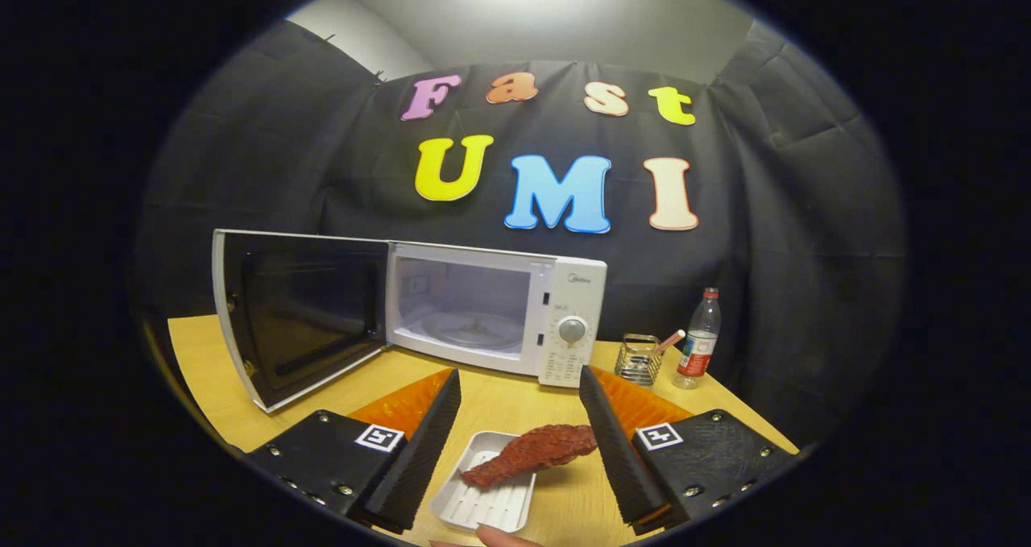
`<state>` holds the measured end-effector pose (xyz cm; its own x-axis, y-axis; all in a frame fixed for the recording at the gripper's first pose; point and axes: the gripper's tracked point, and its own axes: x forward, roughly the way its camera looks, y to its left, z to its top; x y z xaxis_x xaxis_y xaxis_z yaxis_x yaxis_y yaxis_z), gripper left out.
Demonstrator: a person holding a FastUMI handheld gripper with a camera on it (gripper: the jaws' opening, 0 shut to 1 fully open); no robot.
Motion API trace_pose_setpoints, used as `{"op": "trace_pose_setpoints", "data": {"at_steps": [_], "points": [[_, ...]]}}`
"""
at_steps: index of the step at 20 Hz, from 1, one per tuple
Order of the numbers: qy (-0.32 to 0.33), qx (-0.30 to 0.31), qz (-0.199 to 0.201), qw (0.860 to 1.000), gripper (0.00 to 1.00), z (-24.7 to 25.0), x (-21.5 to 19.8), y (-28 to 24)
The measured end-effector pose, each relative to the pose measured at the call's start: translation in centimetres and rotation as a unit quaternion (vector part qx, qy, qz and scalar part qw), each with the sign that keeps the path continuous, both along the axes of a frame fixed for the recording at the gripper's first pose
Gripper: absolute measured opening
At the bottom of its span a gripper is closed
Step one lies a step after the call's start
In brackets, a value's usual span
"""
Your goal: Open the microwave, put the food inside, and close the microwave door.
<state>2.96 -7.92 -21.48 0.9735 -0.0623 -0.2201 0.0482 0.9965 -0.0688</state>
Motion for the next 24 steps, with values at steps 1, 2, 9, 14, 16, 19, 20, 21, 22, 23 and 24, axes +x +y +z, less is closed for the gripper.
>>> {"op": "trace_pose_setpoints", "data": {"at_steps": [1,2,9,14,16,19,20,21,22,23,24], "points": [[0.014,0.026,-0.003,1.000,0.90,-0.9,0.2,-0.8],[0.027,0.056,-0.009,0.998,0.90,-1.8,0.4,-1.8],[0.100,0.212,-0.012,0.972,0.90,-7.4,1.8,-3.4],[0.096,0.290,-0.004,0.952,0.71,-7.8,1.7,-2.5],[0.104,0.307,-0.010,0.946,0.57,-8.6,1.9,-2.3],[0.103,0.339,-0.008,0.935,0.25,-7.8,1.0,-2.0],[0.096,0.352,-0.003,0.931,0.24,-7.7,1.4,-1.7],[0.094,0.361,-0.005,0.928,0.16,-7.4,1.6,-1.5],[0.088,0.367,0.001,0.926,0.16,-6.9,1.7,-1.1],[0.083,0.367,0.002,0.926,0.10,-6.4,1.7,-0.8],[0.084,0.361,0.000,0.929,0.10,-6.1,1.6,-0.5]]}}
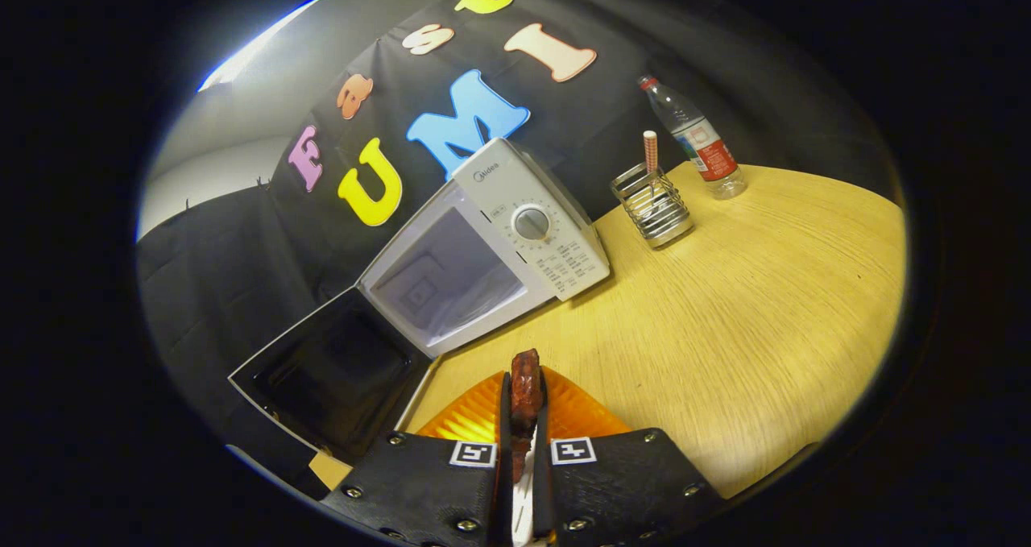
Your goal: Open the microwave, put the food inside, and close the microwave door.
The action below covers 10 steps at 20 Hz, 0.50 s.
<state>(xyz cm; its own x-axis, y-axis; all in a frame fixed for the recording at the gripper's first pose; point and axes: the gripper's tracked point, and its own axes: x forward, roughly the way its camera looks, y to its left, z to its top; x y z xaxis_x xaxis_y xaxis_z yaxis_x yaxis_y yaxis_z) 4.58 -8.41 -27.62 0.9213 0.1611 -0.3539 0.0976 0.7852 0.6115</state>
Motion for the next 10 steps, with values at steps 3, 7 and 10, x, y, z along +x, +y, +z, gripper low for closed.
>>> {"op": "trace_pose_setpoints", "data": {"at_steps": [3,7,10], "points": [[-0.001,0.005,-0.008,1.000,0.10,1.5,0.0,0.2],[-0.014,-0.001,-0.016,1.000,0.10,4.0,0.1,0.6],[-0.024,0.010,-0.004,1.000,0.10,6.0,0.6,2.4]]}}
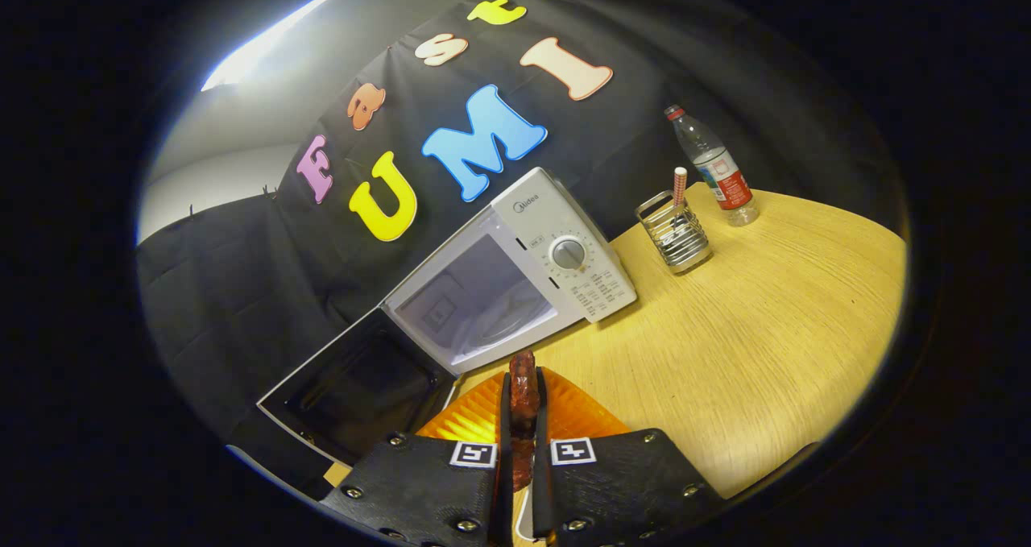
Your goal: Open the microwave, put the food inside, and close the microwave door.
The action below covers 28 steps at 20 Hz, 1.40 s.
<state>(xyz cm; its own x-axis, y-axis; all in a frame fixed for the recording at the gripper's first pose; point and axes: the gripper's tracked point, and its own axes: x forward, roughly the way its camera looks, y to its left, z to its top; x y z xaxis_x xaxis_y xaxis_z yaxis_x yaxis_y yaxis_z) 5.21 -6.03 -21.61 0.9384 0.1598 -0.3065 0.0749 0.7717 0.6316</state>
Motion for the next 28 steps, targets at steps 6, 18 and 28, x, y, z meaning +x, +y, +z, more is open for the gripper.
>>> {"op": "trace_pose_setpoints", "data": {"at_steps": [6,18,28], "points": [[-0.009,0.016,0.020,1.000,0.10,2.4,3.2,4.3],[-0.022,-0.043,0.023,0.999,0.10,1.9,13.2,12.4],[-0.008,-0.081,-0.019,0.996,0.10,-0.9,24.3,14.2]]}}
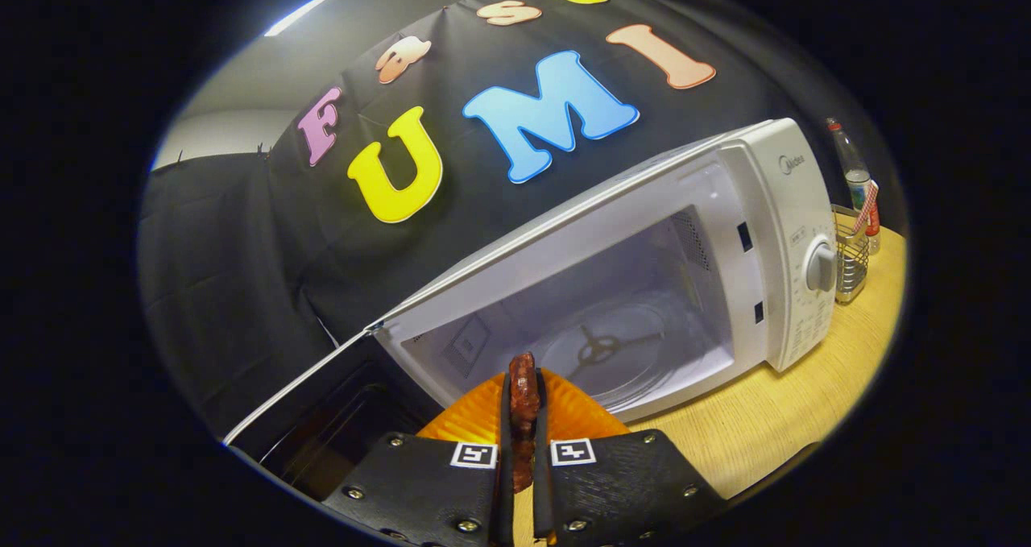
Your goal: Open the microwave, put the food inside, and close the microwave door.
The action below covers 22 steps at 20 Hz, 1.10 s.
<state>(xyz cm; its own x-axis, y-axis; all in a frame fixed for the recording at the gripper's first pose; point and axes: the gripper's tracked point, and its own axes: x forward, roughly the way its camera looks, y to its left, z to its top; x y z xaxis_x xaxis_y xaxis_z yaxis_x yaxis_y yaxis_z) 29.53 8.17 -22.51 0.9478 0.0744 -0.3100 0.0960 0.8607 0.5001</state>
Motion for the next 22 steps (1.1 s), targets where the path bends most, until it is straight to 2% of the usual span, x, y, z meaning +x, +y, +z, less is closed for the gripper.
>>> {"op": "trace_pose_setpoints", "data": {"at_steps": [5,9,13,16,22], "points": [[0.003,-0.023,-0.019,1.000,0.10,-2.1,4.6,-0.8],[0.002,0.003,-0.042,0.999,0.10,-3.1,7.5,-2.1],[0.003,0.011,-0.043,0.999,0.09,-4.2,9.3,-2.9],[-0.004,-0.010,-0.050,0.999,0.10,-4.5,10.0,-3.5],[0.001,-0.042,-0.102,0.994,0.12,-6.1,11.5,-6.3]]}}
